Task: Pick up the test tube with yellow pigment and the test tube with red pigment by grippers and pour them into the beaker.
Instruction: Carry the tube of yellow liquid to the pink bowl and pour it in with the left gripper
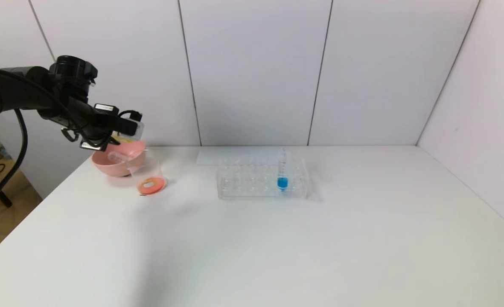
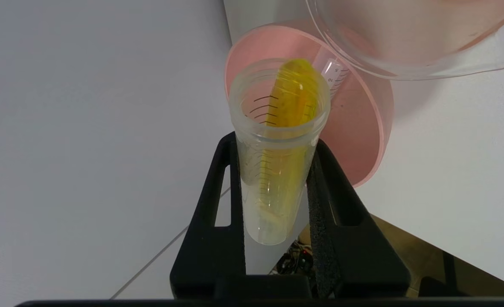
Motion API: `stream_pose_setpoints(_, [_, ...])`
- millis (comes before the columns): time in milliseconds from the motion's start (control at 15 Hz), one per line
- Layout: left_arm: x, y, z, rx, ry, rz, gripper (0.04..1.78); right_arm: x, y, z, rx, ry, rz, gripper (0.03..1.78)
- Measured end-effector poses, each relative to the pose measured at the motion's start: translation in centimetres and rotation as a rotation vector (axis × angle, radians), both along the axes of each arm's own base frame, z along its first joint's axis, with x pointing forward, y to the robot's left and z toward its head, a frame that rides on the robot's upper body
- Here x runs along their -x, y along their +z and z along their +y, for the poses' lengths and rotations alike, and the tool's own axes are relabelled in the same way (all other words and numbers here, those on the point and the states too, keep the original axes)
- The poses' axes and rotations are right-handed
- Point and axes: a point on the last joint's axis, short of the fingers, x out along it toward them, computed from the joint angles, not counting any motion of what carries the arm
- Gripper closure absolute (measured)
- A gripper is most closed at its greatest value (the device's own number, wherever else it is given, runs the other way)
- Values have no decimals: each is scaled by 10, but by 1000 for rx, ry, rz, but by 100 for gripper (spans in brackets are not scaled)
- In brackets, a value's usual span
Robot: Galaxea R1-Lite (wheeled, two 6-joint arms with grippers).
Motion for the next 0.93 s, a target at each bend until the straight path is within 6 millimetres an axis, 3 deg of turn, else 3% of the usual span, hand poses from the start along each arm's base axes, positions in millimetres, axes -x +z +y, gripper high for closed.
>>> stream_pose_setpoints(933, [3,2,0,-30,-26,-1,138,0,0,0,0,0,0,11])
